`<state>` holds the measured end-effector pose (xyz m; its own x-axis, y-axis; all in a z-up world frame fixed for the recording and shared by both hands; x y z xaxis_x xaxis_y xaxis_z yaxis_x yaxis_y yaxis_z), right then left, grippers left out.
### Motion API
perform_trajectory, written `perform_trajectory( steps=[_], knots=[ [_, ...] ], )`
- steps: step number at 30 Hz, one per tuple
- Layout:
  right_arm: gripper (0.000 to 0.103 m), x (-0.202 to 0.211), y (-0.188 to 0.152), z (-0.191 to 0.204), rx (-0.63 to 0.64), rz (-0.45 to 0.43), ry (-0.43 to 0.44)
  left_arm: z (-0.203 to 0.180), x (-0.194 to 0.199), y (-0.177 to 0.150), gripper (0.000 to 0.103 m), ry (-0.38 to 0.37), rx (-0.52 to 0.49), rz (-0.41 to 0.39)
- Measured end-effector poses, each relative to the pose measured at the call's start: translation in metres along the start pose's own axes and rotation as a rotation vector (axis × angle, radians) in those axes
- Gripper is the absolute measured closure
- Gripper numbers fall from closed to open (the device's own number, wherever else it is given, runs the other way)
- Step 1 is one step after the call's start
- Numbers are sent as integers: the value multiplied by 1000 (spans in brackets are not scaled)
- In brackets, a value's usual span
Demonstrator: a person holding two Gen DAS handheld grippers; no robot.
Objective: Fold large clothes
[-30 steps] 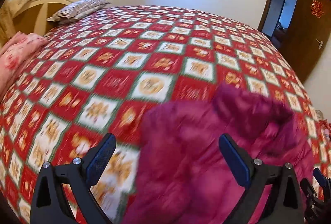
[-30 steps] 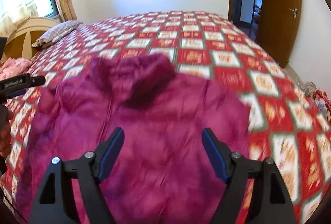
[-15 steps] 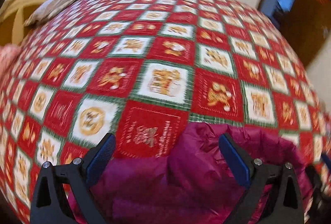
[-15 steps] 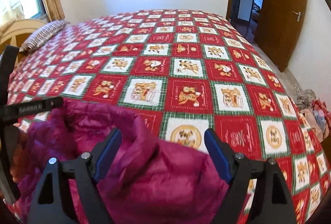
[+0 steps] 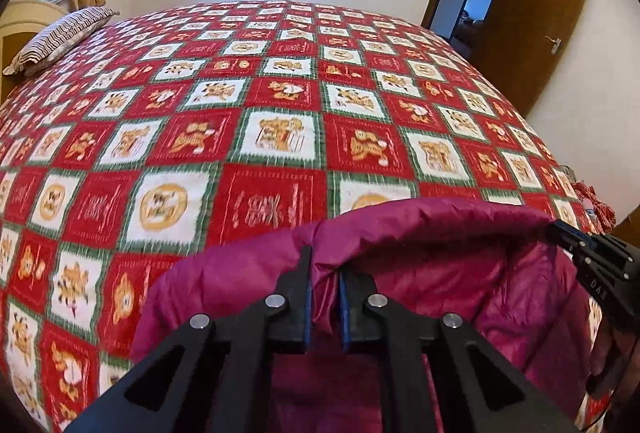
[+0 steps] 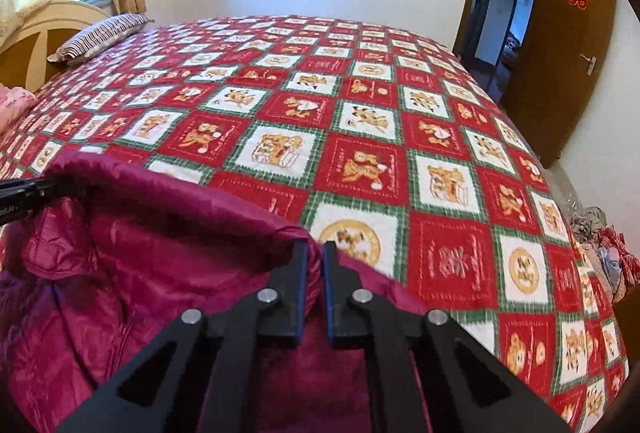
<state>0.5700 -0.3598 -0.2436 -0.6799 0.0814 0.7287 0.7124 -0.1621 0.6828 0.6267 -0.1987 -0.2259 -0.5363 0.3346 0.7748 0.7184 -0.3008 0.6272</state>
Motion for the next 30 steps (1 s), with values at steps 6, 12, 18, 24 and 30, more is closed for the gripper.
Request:
perform_trajectory(
  steps=[6,12,18,24,30],
  knots=[
    [100,1,-27,-13,14,18,-54,-2,-11,-42,95,30,-25,29],
    [100,4,-30,-23,-14,16,-51,-2,-19,-50,95,71,-52,25],
    [27,12,-1,-10,-25,-42,-11,8,-21,-48,95,65,-8,23],
    [98,-24,-15,8,24,67,16,11,-20,-45,95,45,26,15],
    [96,12,-29,16,139,-35,-20,12,-3,-39,95,74,-30,-30]
  ],
)
Point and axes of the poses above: each gripper's, at about its wrist camera, not at the fingertips, and x roughly against the way its jaws point, z to its left, y to its top, the point moved 10 cm from there along -x, roughly the way its jaws point, and after that the axes turned 7 degrees about -x, right-handed, at the moved point
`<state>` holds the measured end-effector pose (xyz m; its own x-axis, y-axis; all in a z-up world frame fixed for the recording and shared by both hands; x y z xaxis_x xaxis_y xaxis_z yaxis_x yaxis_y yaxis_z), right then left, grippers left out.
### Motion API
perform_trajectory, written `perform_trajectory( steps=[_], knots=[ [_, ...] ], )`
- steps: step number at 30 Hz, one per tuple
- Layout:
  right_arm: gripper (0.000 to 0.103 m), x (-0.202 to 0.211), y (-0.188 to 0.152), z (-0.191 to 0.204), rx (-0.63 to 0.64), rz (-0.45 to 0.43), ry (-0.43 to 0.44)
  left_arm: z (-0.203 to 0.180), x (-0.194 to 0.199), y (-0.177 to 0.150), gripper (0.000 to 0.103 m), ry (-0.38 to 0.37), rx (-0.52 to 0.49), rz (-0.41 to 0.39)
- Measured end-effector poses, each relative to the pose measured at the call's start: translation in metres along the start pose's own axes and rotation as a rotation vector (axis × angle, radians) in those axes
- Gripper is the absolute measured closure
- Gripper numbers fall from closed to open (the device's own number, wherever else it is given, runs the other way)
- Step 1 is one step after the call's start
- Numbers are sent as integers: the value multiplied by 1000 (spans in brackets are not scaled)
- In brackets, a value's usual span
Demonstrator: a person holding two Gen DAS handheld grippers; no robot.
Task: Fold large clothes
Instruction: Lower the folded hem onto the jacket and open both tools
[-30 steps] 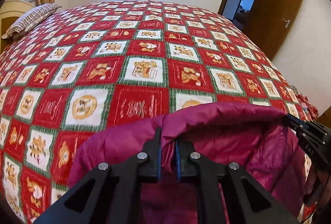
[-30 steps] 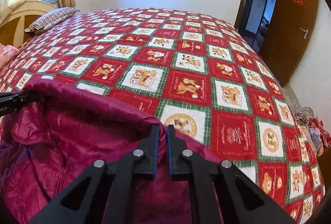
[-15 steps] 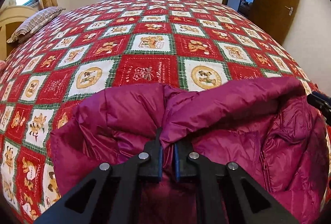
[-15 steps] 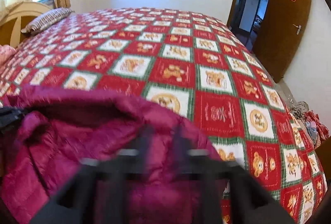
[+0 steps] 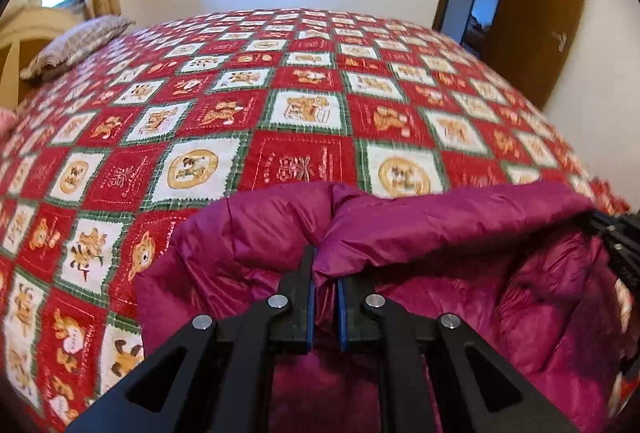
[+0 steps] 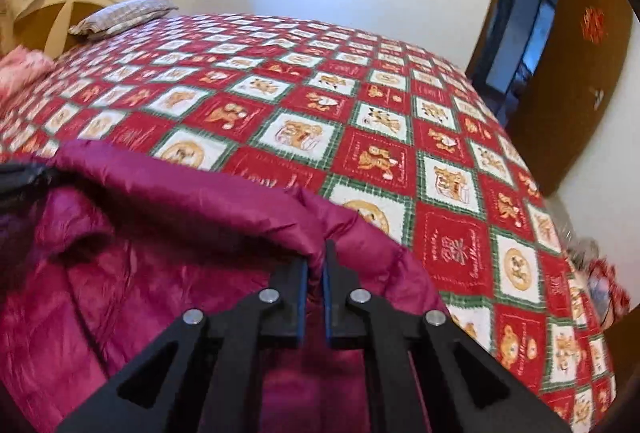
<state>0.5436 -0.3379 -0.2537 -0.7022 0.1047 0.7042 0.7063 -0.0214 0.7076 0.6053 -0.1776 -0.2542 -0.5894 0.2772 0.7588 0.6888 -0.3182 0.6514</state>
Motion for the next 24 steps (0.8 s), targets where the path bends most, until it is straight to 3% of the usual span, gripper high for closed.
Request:
perform_trajectory(
  steps=[4,9,11,12,13,14,15,16,17,19,21,24],
  knots=[
    [97,-23,-33,-3,21,75,-22,-6,-18,-21,95,9,-19,35],
    [97,-30,-35,-4,30,84,-49,-10,-4,-18,93,24,-41,5],
    [97,-28,-35,-6,18,82,-38,-10,10,-15,88,26,-41,-3],
    [97,-28,-34,-7,15,81,-34,-11,20,-12,85,25,-41,-18],
    [96,-26,-35,-10,9,78,-30,-12,32,-8,74,26,-44,-43],
    [96,-26,-34,-10,5,76,-28,-13,46,-4,56,30,-47,-79],
    [96,-24,-34,-12,-4,71,-26,-12,55,0,46,39,-45,-110],
    [95,-23,-34,-12,-8,67,-22,-9,69,9,26,59,-27,-167],
    [89,-21,-33,-12,-13,66,-14,-7,75,14,15,67,-16,-196],
    [76,-13,-31,-15,-28,61,-8,-1,78,29,14,115,-11,-218],
    [75,-2,-29,-17,-37,51,3,7,71,39,14,178,2,-188],
    [72,23,-21,-23,-54,28,4,9,58,48,14,166,32,-165]
  ],
)
Point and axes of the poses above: each gripper's, at about its wrist camera, not at the fingertips, and x roughly against the way its jaws point, z to its left, y to its top, the point moved 10 cm from there along -x, roughly the way its jaws point, and after that the axes turned 7 degrees about -x, right-handed, at the moved point
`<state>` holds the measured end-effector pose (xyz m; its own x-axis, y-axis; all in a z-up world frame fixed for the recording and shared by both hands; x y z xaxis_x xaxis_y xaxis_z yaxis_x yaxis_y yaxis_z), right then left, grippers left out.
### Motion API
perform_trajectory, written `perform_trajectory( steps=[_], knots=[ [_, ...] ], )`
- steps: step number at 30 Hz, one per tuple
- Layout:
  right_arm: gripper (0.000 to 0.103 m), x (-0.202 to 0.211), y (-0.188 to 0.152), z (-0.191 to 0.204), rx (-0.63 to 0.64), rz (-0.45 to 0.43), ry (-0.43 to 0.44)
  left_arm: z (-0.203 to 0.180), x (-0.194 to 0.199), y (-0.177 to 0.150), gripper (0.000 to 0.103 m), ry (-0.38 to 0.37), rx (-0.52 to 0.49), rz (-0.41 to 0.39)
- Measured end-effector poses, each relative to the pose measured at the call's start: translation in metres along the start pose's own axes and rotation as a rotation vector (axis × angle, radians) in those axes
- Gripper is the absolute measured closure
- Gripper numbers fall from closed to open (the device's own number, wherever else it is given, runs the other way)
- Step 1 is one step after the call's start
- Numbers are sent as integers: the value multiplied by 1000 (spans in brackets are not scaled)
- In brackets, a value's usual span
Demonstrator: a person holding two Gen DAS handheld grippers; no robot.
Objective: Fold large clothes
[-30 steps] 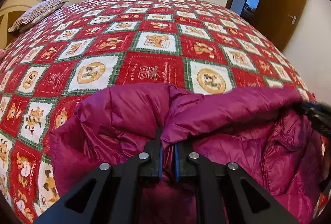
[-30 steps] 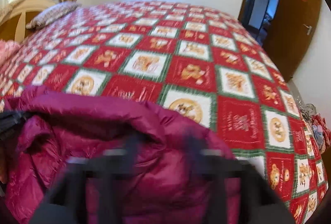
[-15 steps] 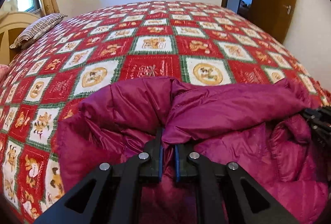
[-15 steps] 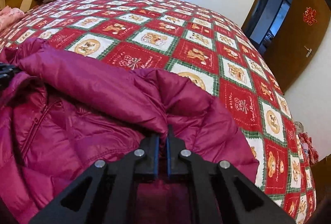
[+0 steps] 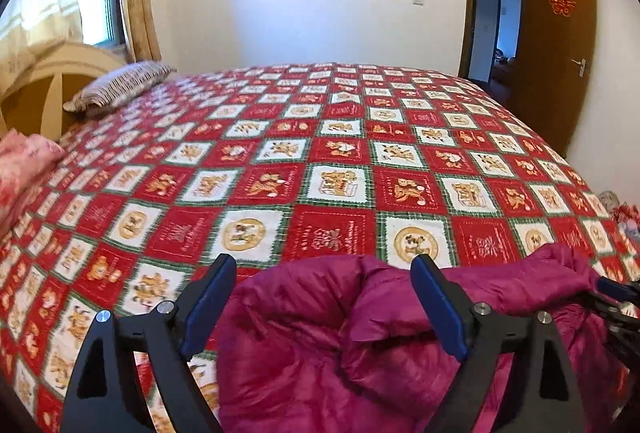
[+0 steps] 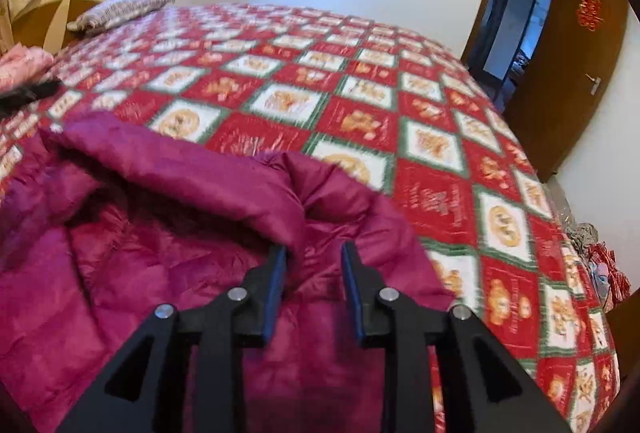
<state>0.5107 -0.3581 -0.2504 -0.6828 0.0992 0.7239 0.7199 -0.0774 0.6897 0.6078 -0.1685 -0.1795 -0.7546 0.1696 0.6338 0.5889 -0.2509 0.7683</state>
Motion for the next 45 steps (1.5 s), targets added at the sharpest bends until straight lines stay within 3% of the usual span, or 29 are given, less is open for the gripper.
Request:
perform_trajectory(
  steps=[4,8,11,18,26,45],
  knots=[
    [46,25,29,-11,-119,-60,-4,-18,-21,-2,14,-8,-31,38],
    [51,7,52,8,-218,-75,72,-36,-52,-27,14,1,-61,120],
    [51,-23,50,27,-254,-36,115,-36,-64,-45,14,9,-48,156],
    [54,-63,8,46,-199,24,88,-42,-80,-65,13,12,-72,175],
    [54,-69,1,41,-184,34,50,-40,-87,-71,10,-20,-39,197],
    [54,-77,0,44,-154,43,3,-41,-90,-73,8,12,-63,203]
  ],
)
Point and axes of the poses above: each gripper's, at about its wrist camera, not at the fingertips, and x roughly against the way its jaws point, z to its left, y to its top, the point moved 10 cm from there along -x, roughly the way its jaws point, and after that the axes turned 7 degrees about -x, right-handed, at the moved point
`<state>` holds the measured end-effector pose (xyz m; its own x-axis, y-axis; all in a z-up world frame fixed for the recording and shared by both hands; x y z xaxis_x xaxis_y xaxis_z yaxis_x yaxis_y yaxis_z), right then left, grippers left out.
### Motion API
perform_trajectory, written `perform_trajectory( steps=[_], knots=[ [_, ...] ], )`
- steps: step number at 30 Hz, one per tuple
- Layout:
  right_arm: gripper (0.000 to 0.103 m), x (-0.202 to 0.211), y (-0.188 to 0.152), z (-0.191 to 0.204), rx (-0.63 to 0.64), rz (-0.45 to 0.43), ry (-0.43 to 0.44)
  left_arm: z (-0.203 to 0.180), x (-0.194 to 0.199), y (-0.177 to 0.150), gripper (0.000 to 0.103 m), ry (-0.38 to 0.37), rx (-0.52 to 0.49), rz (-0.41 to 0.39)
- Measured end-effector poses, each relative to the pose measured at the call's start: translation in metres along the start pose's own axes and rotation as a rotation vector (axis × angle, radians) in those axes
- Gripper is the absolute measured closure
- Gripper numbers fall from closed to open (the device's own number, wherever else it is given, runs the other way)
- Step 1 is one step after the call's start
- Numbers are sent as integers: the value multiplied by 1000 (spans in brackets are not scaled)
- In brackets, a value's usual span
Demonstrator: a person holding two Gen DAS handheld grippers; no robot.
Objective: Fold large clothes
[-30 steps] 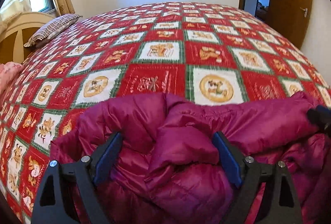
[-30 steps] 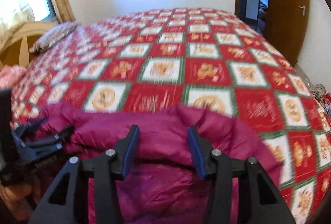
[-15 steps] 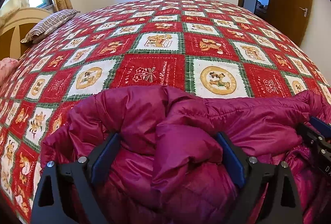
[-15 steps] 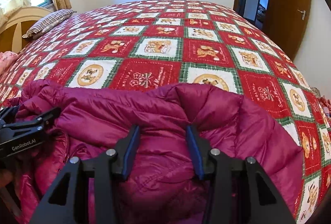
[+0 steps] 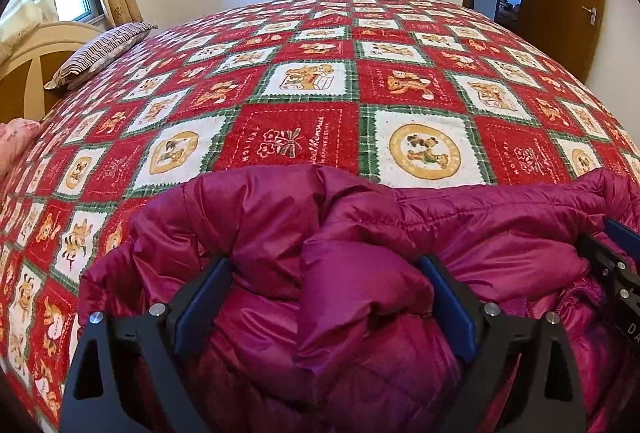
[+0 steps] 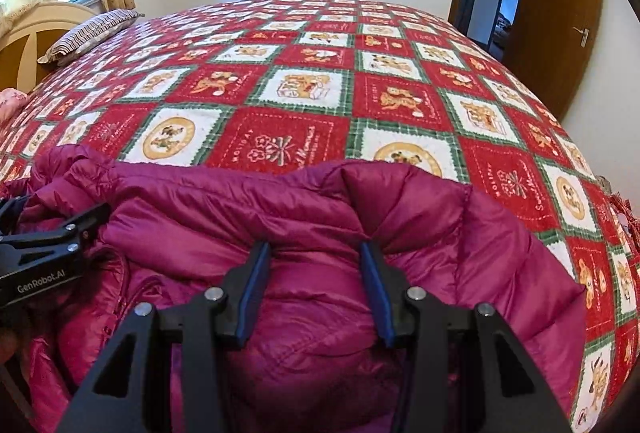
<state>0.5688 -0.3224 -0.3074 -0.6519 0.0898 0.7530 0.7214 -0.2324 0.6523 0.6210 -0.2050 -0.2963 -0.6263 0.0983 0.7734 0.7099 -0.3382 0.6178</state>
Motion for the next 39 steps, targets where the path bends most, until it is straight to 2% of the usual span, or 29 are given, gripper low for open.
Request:
perform_trajectory(
  steps=[33,36,37,38,39],
  knots=[
    [53,-4,0,3,27,3,-34,-1,0,0,6,41,-23,5],
    [51,-4,1,3,34,7,-35,-1,-1,1,5,27,-15,11],
    [47,-3,4,2,37,13,-29,1,0,3,5,5,0,17],
    [39,0,5,1,42,14,-31,4,4,3,5,-12,11,26],
    [37,6,8,-3,44,9,-37,9,12,4,5,-11,20,29]
  ],
)
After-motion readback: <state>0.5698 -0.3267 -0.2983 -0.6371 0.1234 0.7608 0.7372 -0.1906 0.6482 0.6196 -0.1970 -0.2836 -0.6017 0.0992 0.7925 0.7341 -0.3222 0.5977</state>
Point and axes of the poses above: each gripper's, at about its wrist camera, not at the fingertips, and x roughly against the way its jaws point, z to its left, y to its top, the point moved 10 cm from there along -x, roughly the way its jaws point, and after that the axes turned 7 degrees about -x, right-handed, at the moved point
